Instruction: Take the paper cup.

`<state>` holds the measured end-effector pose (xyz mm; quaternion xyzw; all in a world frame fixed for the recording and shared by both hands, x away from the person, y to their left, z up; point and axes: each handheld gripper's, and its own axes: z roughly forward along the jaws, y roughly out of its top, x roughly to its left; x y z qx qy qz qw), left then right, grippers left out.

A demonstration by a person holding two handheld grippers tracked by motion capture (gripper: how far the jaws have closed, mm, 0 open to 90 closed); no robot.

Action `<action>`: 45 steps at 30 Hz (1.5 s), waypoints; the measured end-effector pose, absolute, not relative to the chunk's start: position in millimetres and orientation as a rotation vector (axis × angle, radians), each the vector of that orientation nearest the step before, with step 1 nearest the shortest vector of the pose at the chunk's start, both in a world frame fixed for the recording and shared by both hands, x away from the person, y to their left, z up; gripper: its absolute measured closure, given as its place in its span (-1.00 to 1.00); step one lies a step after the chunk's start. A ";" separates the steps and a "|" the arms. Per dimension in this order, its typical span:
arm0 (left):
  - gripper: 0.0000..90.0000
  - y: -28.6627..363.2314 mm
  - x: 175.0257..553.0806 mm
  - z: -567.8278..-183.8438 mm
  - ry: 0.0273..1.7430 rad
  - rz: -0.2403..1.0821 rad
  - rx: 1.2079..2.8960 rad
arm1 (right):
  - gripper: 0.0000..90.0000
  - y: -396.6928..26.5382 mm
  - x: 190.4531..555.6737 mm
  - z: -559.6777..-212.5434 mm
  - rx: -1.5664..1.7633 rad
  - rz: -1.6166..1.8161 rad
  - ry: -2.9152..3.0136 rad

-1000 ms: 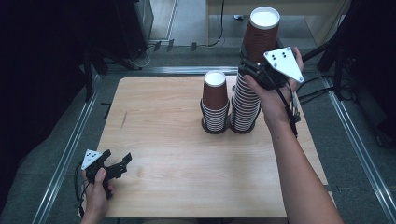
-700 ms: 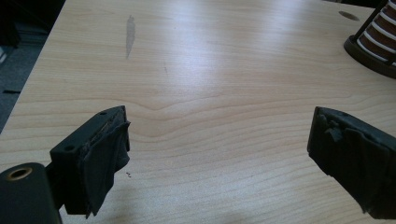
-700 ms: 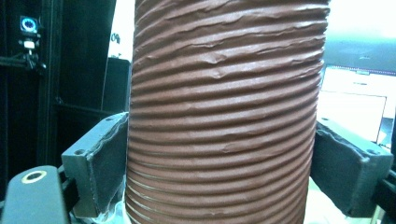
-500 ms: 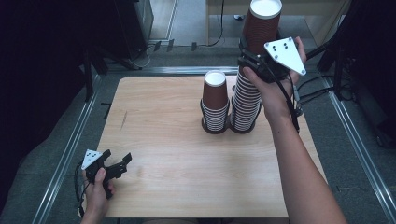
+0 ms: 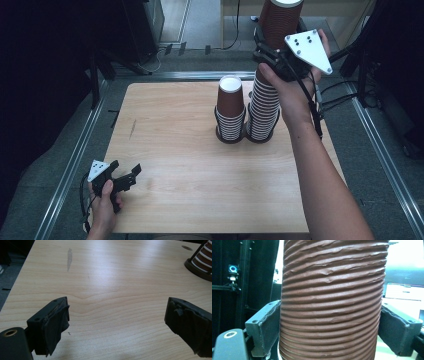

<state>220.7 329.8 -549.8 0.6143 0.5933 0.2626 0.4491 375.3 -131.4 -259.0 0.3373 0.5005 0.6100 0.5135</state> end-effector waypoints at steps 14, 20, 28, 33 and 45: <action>-0.87 329.8 220.5 -549.8 1.467 0.648 1.521 | -0.73 -116.1 354.6 -253.6 0.747 1.523 1.241; -0.87 329.4 220.2 -549.6 1.465 0.658 1.519 | -0.73 -110.3 343.0 -258.3 0.718 1.539 1.270; -0.87 329.0 219.6 -549.0 1.464 0.674 1.517 | -0.73 -106.2 330.6 -271.3 0.716 1.556 1.306; -0.87 328.2 219.6 -548.7 1.463 0.685 1.515 | -0.73 -105.3 326.3 -278.9 0.719 1.556 1.321; -0.87 320.0 220.7 -546.2 1.436 0.730 1.558 | -0.73 -109.9 310.0 -307.9 0.738 1.571 1.357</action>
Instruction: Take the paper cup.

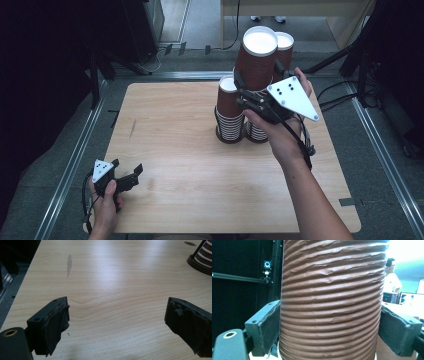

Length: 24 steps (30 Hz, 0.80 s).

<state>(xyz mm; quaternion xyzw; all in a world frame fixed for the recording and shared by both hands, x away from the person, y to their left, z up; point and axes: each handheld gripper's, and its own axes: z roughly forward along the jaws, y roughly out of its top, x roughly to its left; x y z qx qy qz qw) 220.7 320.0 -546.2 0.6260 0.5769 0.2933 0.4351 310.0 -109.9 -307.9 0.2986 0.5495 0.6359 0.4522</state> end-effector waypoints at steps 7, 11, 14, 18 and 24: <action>-0.87 308.6 223.5 -539.0 1.401 0.747 1.545 | -0.73 -117.0 300.8 -330.5 0.759 1.573 1.388; -0.87 301.1 226.7 -531.1 1.381 0.753 1.534 | -0.73 -121.9 294.7 -342.4 0.773 1.576 1.402; -0.87 295.6 229.6 -523.8 1.366 0.768 1.528 | -0.73 -124.3 289.1 -353.0 0.778 1.572 1.414; -0.87 287.6 233.5 -514.5 1.348 0.781 1.531 | -0.73 -124.4 282.1 -369.8 0.763 1.548 1.456; -0.82 270.9 238.9 -503.5 1.300 0.766 1.548 | -0.73 -126.4 274.7 -393.3 0.786 1.533 1.485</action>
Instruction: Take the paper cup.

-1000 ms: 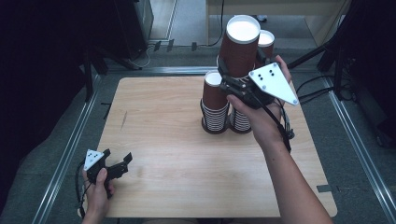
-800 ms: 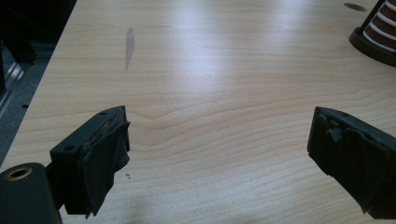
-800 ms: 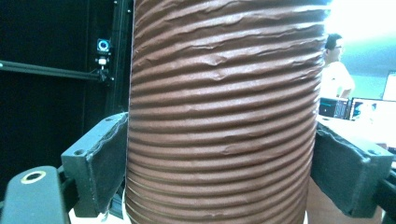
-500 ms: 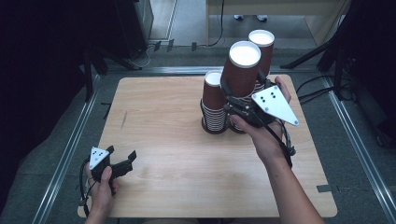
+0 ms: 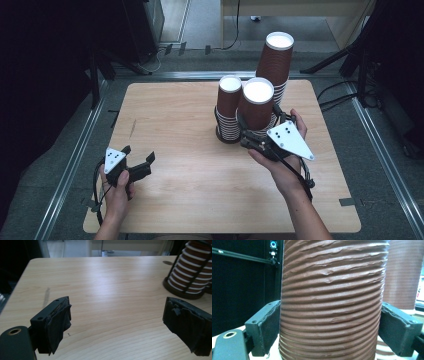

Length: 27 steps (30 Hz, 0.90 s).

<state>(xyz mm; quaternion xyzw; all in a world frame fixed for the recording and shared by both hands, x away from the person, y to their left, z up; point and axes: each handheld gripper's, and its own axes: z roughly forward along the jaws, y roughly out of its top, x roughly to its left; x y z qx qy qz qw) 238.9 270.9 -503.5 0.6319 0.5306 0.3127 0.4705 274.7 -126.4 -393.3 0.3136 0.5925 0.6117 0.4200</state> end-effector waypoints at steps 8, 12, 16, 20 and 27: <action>-0.82 244.2 250.8 -493.7 1.232 0.705 1.577 | -0.73 -133.5 271.6 -422.3 0.838 1.508 1.493; -0.83 227.5 255.6 -485.3 1.205 0.703 1.582 | -0.73 -137.0 271.0 -436.5 0.869 1.495 1.505; -0.83 212.6 260.7 -475.5 1.169 0.674 1.580 | -0.73 -140.5 270.7 -450.1 0.897 1.481 1.513; -0.83 200.7 265.3 -468.7 1.135 0.668 1.571 | -0.73 -142.6 270.8 -461.9 0.926 1.470 1.522; -0.83 187.5 269.4 -473.9 1.093 0.610 1.589 | -0.73 -136.9 270.5 -476.2 0.913 1.435 1.573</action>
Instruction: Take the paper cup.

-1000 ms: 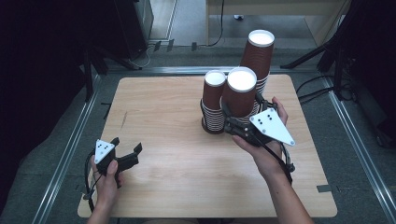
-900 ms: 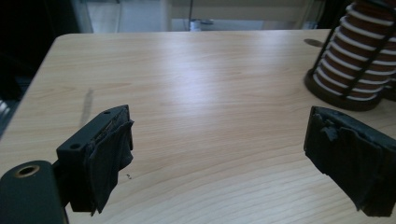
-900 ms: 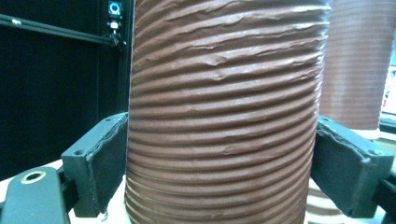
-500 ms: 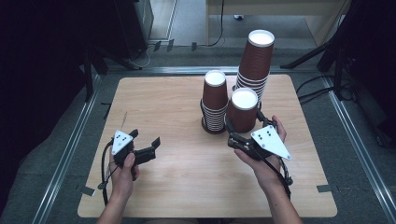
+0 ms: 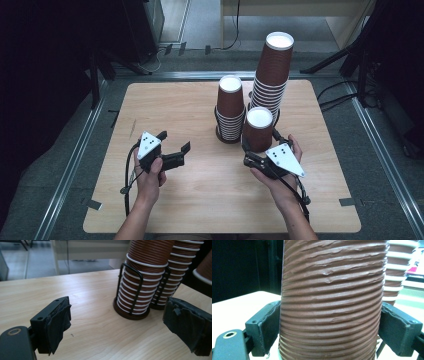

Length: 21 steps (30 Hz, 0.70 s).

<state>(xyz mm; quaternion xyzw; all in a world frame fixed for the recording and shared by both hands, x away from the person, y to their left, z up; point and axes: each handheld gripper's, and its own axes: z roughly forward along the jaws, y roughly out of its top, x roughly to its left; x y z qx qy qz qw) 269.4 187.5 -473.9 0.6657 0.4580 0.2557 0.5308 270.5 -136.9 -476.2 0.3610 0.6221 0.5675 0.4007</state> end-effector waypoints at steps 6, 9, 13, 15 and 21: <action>-0.83 176.5 263.2 -471.3 1.029 0.579 1.617 | -0.73 -123.2 270.8 -490.9 0.898 1.401 1.623; -0.83 171.3 259.7 -467.4 0.991 0.528 1.605 | -0.73 -116.6 269.7 -496.7 0.870 1.377 1.647; -0.83 159.4 254.1 -461.6 0.932 0.504 1.624 | -0.73 -107.8 268.3 -504.5 0.839 1.339 1.680; -0.83 153.9 251.9 -458.9 0.902 0.493 1.635 | -0.73 -103.4 267.0 -507.1 0.827 1.330 1.693; -0.83 147.1 249.3 -454.7 0.856 0.428 1.635 | -0.73 -88.8 261.7 -514.1 0.771 1.327 1.740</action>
